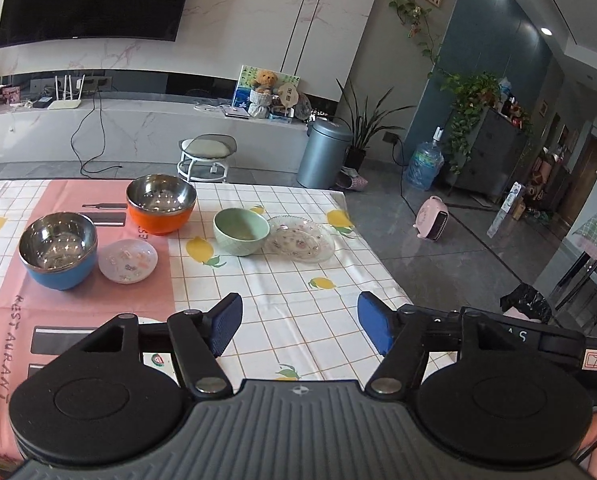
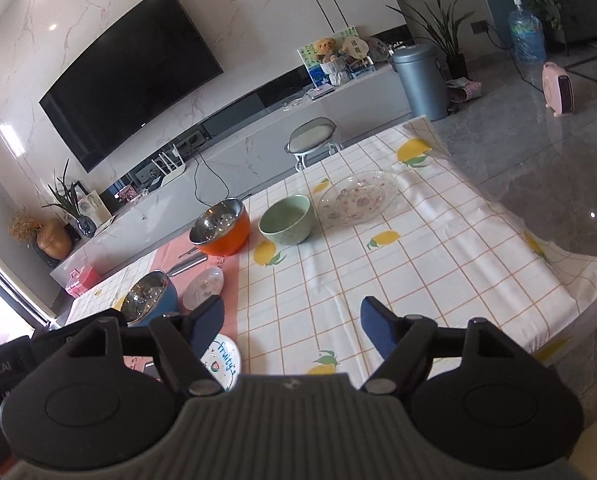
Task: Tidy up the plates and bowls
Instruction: 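Move the right gripper to the rim of the clear glass plate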
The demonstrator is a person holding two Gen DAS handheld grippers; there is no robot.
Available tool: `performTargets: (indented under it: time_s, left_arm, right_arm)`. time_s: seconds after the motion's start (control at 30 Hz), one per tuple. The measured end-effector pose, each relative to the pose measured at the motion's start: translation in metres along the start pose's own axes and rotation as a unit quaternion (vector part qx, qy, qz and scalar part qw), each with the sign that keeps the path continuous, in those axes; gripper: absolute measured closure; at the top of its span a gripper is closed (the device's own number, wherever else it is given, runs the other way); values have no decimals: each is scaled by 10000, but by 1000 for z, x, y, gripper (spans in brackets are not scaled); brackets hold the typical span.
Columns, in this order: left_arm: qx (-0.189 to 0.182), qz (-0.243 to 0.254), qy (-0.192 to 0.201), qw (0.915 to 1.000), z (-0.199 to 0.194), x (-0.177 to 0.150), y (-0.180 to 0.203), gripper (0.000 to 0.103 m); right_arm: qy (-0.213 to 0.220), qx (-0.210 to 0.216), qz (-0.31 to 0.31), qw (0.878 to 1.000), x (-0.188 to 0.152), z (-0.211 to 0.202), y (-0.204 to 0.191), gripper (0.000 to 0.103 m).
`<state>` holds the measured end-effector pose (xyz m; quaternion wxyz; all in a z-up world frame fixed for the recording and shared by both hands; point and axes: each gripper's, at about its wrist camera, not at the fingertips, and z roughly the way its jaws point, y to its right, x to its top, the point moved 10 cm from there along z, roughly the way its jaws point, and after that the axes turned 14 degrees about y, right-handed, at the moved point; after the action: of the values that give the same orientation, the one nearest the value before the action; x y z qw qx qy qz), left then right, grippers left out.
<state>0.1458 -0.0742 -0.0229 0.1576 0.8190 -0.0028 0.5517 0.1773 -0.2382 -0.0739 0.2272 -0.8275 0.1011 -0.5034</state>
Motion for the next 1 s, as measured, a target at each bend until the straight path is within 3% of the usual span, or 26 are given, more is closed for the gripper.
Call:
performTargets:
  time_s: [0.13,0.33,0.73,1.0]
  left_arm:
    - [2,-32,25,10000,25,6,6,25]
    - [-328,-284,140,9990,72,22,15,25]
    - [-453,-915,-190,9946,188,11,-10,25]
    - [-625,-802,-376,9941,239,17,-26,29]
  right_arm:
    - [-61,-104,131,9998,-3,22,15,28]
    - [108,-349,376,9986,15,56,36,28]
    - [2,-597,469,9971,50,159,93,29]
    - [-175,-640,728,9951,45,230,116,35]
